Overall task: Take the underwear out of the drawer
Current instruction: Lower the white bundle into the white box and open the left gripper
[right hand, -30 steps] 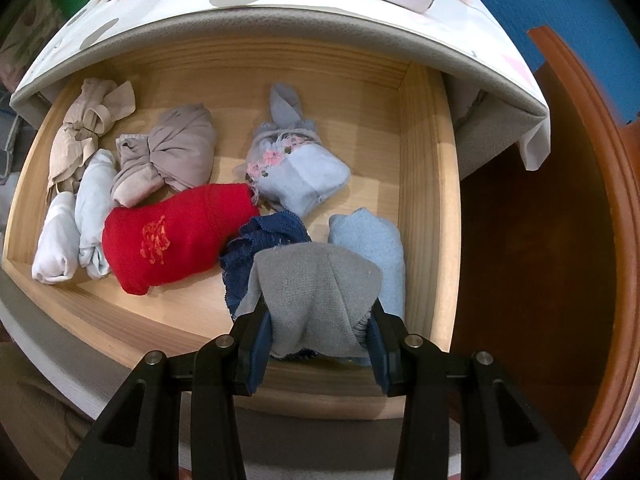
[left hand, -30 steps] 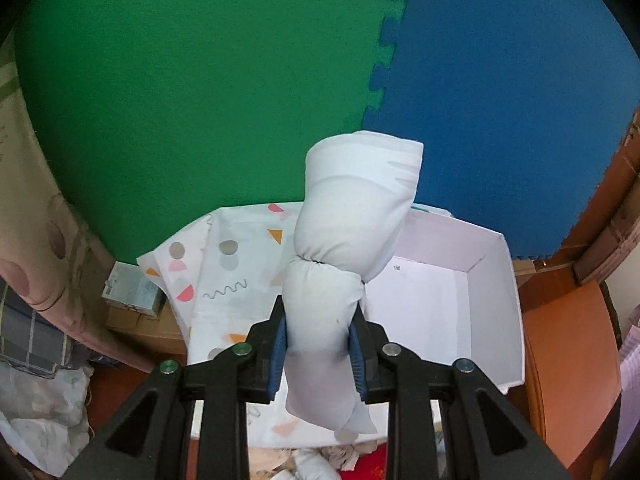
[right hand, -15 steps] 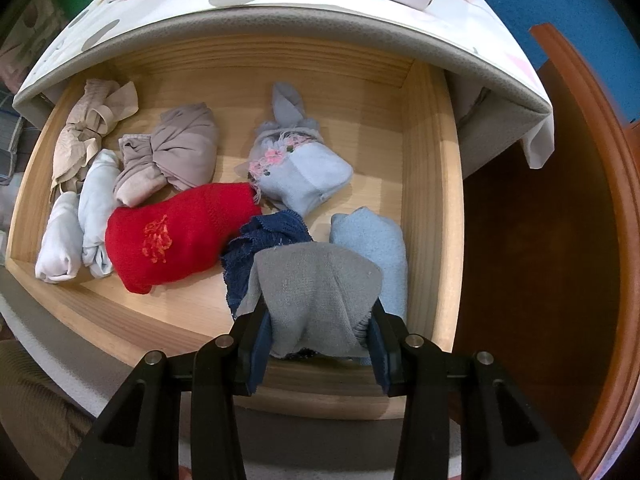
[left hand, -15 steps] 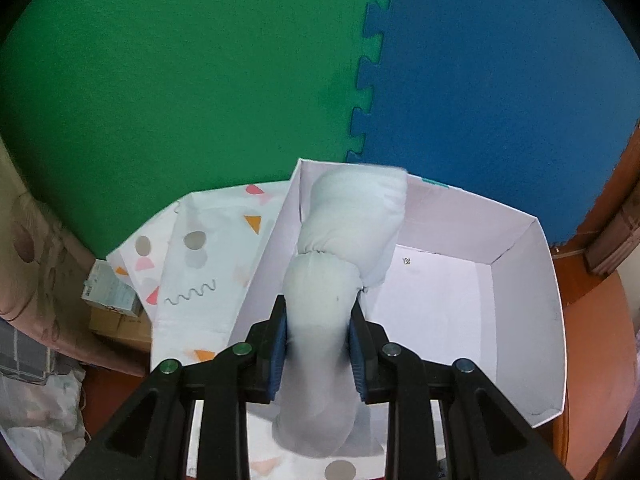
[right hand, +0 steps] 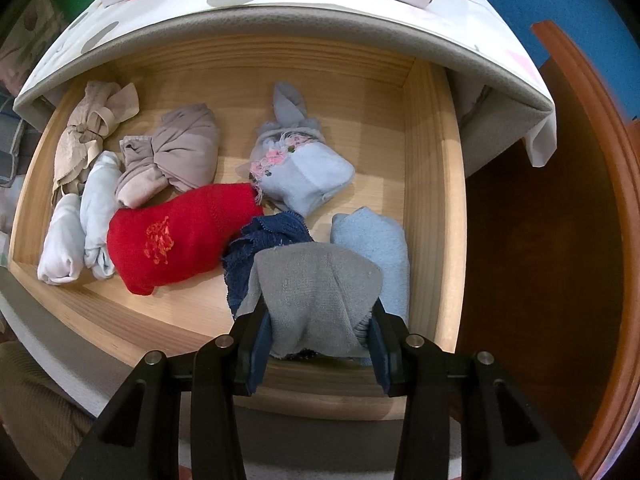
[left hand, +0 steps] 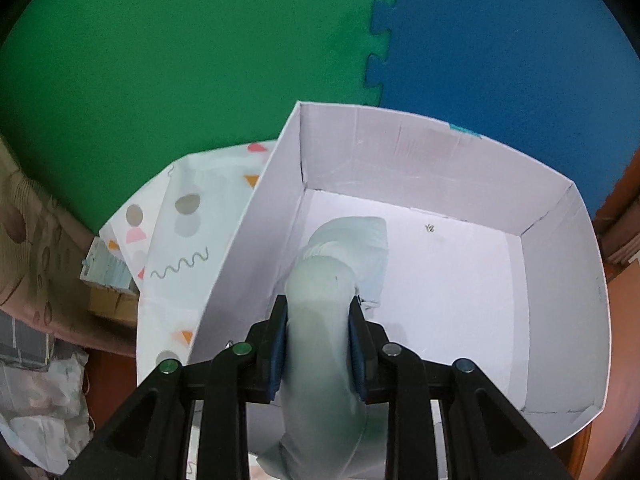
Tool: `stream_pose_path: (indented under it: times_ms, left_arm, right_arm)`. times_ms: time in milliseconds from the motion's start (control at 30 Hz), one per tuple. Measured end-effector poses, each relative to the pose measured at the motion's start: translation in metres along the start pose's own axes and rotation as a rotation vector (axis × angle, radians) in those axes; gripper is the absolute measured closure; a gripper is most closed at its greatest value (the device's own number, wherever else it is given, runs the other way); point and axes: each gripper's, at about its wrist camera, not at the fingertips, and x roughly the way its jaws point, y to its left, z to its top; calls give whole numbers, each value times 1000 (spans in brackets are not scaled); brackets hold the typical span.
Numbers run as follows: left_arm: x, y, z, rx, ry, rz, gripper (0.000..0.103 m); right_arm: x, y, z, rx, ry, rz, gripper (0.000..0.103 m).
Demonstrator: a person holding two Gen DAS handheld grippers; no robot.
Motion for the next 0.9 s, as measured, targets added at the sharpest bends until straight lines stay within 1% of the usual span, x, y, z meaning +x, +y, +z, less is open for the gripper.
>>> stream_pose_path:
  times_ms: [233, 400, 567, 900]
  left_arm:
    - [-1, 6, -17, -10, 15, 29, 76]
    - [0, 11, -31, -28, 45, 46, 76]
    - [-3, 14, -44, -36, 48, 64, 76]
    - [-10, 16, -54, -81, 63, 79, 75]
  right_arm:
    - [0, 3, 0, -4, -1, -5, 64]
    - [0, 3, 0, -3, -1, -3, 64]
    - [0, 3, 0, -5, -1, -6, 64]
    - [0, 3, 0, -5, -1, -5, 64]
